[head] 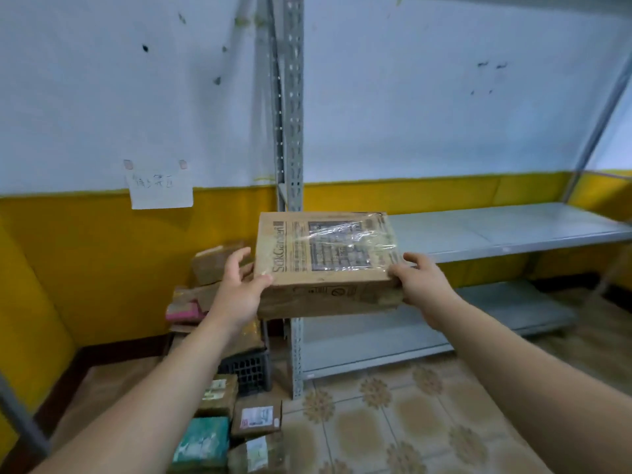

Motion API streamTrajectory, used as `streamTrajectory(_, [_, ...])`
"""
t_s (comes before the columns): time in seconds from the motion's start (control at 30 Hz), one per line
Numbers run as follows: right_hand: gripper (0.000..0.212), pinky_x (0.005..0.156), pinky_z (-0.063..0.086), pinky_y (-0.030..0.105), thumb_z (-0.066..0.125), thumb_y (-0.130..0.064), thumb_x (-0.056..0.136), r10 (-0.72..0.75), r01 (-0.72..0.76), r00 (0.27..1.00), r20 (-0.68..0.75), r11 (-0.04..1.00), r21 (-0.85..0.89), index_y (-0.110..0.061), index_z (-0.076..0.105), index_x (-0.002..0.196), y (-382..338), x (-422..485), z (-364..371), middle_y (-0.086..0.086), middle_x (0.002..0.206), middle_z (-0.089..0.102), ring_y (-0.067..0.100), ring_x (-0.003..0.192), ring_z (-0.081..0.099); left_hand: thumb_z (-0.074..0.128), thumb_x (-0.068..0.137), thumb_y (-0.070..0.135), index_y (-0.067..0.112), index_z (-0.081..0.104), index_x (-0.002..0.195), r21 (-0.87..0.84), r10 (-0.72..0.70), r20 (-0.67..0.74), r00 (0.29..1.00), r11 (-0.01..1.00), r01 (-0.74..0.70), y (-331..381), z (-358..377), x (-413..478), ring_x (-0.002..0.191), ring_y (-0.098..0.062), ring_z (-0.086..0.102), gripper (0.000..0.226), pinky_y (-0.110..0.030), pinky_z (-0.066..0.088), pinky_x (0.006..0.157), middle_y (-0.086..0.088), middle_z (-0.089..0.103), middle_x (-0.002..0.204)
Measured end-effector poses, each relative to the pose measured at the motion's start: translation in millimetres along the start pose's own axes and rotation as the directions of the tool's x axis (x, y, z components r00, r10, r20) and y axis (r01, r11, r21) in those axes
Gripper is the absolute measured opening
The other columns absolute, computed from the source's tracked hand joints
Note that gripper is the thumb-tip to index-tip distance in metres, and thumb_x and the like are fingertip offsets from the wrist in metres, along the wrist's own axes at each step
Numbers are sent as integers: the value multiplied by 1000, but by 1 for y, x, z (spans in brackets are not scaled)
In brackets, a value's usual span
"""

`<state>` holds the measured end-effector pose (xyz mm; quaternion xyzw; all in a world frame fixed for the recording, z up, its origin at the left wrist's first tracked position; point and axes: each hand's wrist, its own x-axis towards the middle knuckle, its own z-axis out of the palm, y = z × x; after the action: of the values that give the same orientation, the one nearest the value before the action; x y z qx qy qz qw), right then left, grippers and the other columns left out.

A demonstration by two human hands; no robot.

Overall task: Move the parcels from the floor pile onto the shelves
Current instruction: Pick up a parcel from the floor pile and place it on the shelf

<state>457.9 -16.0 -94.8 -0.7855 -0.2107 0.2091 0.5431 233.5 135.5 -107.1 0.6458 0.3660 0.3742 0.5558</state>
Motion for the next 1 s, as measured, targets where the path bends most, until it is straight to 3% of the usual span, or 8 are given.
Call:
streamTrajectory(0.13, [59,89,51,43,69,-40,75,18,-19,999,-31,999,-33,-24,51,129,24,-6,-68,2,121,59,27,108,58,60,92,7,25,34,144,29,46,117,992,998,-50,8,69,-10,105,-10,53,62,-21,47,75,4,47,130])
streamTrajectory(0.2, [43,92,50,43,69,-36,85,2,-3,999,-53,1000,-18,-26,52,124,31,-5,-93,-1,118,59,23,106,57,60,93,13,28,37,143,45,62,168,984,996,-70,11,95,-10,113,-14,52,58,-28,48,85,6,48,130])
streamTrajectory(0.4, [57,94,52,46,69,-26,89,30,-29,990,-140,1000,7,-18,45,140,55,18,-136,3,126,56,24,107,58,63,93,20,38,37,138,60,76,285,956,993,-97,12,147,7,125,-18,45,54,-42,44,102,7,45,131])
streamTrajectory(0.53, [67,85,57,45,72,1,78,52,-57,992,-116,997,-42,-19,38,132,64,50,-148,6,119,52,27,100,60,60,95,26,36,19,151,27,24,261,965,999,-32,7,175,35,93,-14,57,71,-25,47,70,4,52,99])
streamTrajectory(0.63, [90,74,60,42,68,15,75,9,-13,999,-43,997,-74,-34,28,139,65,79,-151,6,120,50,28,99,61,51,98,36,41,18,151,92,7,290,957,995,-35,3,193,65,84,-11,60,62,-24,45,68,-5,60,96])
streamTrajectory(0.7, [79,76,57,39,70,2,82,19,-22,997,-70,999,-47,-31,28,140,66,102,-151,5,117,54,23,96,61,52,99,27,42,27,147,78,2,308,952,997,-27,-5,205,90,93,-18,63,56,-26,48,68,-11,61,107])
streamTrajectory(0.83, [69,97,48,46,69,-47,86,110,-99,978,-180,993,70,-21,36,140,62,156,-151,4,125,54,22,107,56,56,96,29,35,41,127,-6,5,315,949,1000,-3,-14,231,143,123,-22,50,34,-47,45,101,0,46,135])
streamTrajectory(1.0, [67,101,48,54,61,-58,87,117,-84,963,-244,987,140,-37,31,143,61,211,-155,4,133,54,28,116,57,50,98,34,31,33,136,-37,10,345,938,999,3,-5,276,193,114,-21,54,41,-47,46,98,2,46,130])
